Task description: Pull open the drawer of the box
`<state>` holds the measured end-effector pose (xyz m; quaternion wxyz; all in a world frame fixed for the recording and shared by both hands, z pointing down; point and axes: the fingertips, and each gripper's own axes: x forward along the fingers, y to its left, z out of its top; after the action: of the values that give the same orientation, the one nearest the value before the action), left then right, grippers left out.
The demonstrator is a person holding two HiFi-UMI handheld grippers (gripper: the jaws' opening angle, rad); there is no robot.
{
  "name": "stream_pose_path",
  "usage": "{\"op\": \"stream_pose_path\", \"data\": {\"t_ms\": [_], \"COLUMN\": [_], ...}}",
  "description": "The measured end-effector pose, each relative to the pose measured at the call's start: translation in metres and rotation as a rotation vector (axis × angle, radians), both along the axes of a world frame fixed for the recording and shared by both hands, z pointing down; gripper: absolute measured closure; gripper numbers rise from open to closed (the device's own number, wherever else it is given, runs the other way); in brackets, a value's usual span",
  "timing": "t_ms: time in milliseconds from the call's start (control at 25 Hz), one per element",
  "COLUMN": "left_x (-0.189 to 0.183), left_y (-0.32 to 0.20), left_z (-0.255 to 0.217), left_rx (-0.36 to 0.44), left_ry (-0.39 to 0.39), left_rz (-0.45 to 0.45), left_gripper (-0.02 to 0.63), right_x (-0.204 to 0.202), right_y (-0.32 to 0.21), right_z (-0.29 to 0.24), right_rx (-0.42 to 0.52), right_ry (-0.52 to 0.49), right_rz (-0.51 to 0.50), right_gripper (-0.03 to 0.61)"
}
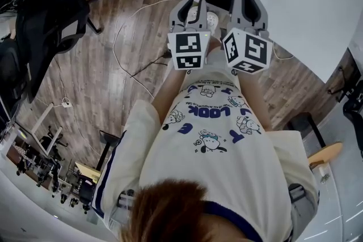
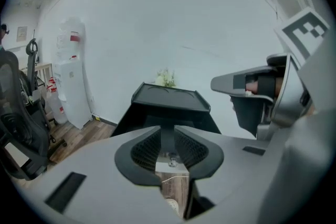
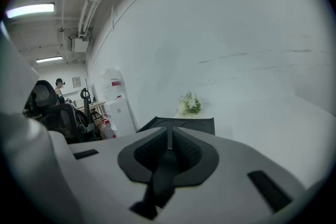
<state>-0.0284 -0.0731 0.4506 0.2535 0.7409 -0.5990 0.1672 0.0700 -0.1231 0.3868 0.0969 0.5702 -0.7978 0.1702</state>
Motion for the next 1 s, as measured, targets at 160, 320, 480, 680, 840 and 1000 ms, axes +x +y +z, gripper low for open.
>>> {"op": "stream_pose_path", "data": {"t_ms": [160, 320, 480, 680, 840, 1000], "left_x": [-0.003, -0.006, -0.008, -0.006, -0.003, 0.001], "left_y": [-0.019, -0.036, -0.052, -0.062, -0.066, -0.066], "left_z": [-0.035, -0.070, -0.104, -0.148, -0.170, -0.183], "left_rx": [0.087, 0.175, 0.247, 0.350, 0.412, 0.447], "left_ry": [-0.001, -0.008, -0.012, -0.017, -0.025, -0.045], "left_rz": [0.004, 0.009, 0.005, 0.001, -0.004, -0.002], "left_gripper": [0.532, 0.548, 0.554, 0.555, 0.555, 0.555], "right_x": [-0.003, -0.003, -0.002, -0.004, -0.004, -0.002], "right_y": [-0.005, -0.009, -0.013, -0.016, -0.018, -0.018], "right_z": [-0.020, -0.040, -0.062, -0.092, -0.105, -0.116], "right_rx": [0.043, 0.086, 0.140, 0.213, 0.246, 0.271], "right_ry": [-0.002, -0.002, 0.008, 0.003, -0.003, -0.004], "right_rz": [-0.003, 0.000, -0.003, -0.015, -0.017, -0.019], "right_gripper": [0.534, 0.534, 0.534, 0.534, 0.534, 0.534]}}
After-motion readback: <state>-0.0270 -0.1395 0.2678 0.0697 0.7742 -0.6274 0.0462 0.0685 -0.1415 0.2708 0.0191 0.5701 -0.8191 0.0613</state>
